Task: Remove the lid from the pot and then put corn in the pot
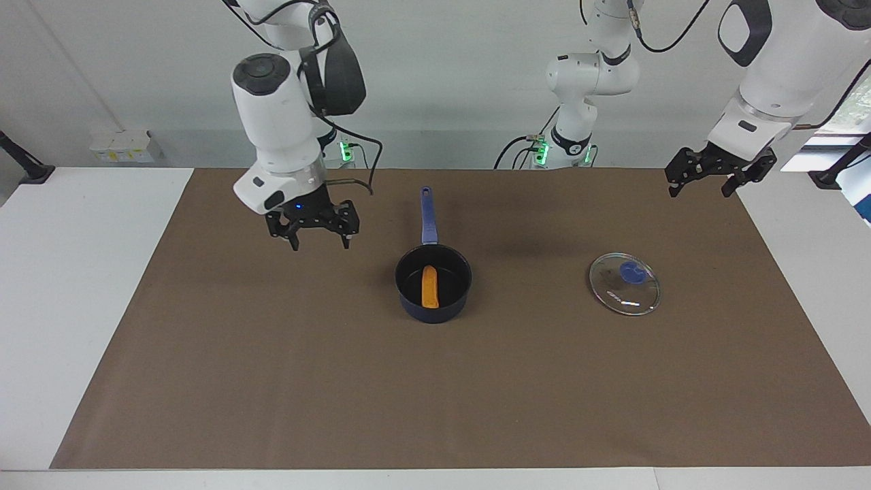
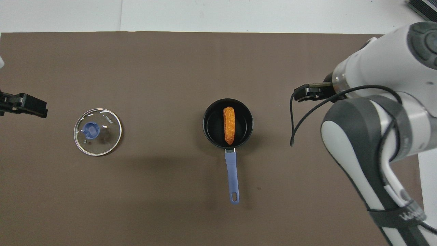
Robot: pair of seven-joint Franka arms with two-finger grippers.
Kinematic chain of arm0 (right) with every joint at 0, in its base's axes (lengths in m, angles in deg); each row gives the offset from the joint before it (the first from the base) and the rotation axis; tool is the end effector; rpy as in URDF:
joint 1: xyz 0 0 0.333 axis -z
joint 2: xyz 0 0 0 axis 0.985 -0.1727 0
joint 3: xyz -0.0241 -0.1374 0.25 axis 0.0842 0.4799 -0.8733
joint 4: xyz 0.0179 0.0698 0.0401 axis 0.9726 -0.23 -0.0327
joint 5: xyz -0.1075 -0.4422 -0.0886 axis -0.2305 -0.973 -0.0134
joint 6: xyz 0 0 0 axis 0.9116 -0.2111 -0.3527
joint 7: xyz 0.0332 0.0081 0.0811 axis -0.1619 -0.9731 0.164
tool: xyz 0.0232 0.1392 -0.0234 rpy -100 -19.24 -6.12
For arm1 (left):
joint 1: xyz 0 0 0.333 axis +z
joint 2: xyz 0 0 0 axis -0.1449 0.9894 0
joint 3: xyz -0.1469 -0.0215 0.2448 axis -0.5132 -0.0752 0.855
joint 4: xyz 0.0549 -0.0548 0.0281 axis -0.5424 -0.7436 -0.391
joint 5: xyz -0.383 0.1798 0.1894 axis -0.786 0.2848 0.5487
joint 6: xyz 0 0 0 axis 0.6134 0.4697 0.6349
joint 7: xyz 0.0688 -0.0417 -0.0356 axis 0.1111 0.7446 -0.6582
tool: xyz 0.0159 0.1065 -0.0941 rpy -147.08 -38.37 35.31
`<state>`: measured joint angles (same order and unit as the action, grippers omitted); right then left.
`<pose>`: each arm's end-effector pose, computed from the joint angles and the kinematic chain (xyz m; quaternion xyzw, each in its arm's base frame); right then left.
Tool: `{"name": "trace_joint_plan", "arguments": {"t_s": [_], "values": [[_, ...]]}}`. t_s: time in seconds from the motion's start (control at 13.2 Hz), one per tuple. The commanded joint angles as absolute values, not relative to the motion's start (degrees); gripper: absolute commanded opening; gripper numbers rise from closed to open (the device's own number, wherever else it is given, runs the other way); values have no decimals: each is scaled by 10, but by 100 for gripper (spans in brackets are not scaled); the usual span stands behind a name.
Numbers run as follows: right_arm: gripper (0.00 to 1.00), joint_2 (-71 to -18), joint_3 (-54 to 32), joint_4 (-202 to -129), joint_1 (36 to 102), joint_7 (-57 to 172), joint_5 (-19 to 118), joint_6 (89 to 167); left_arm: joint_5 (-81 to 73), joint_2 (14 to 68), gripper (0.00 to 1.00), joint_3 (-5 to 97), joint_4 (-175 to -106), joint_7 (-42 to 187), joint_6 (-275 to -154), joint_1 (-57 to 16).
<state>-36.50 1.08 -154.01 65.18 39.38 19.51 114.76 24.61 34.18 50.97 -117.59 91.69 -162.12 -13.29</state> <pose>0.6693 0.1210 0.4751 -0.9993 0.0026 -0.0358 0.0071 0.6313 -0.0244 0.5589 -0.9977 0.0559 0.0268 0.0277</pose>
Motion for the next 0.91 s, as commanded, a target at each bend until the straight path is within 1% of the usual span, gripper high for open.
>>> {"name": "trace_joint_plan", "arguments": {"t_s": [0.0, 0.15, 0.38, 0.53, 0.83], "values": [[100, -314, 3, -1548, 692, 411, 190, 1115, 222, 334, 100, 514, -1176, 927, -1632, -126], [100, -304, 3, -1523, 713, 412, 190, 1076, 215, 337, 100, 514, -1172, 923, -1666, -126], [100, -295, 5, -1487, 732, 433, 191, 1026, 199, 339, 100, 515, -1163, 918, -1656, -126], [100, -265, 4, -1490, 749, 471, 192, 994, 206, 334, 100, 515, -1162, 922, -1638, -126], [100, -257, 5, -1497, 793, 536, 191, 970, 203, 323, 100, 516, -1170, 923, -1626, -126]]}}
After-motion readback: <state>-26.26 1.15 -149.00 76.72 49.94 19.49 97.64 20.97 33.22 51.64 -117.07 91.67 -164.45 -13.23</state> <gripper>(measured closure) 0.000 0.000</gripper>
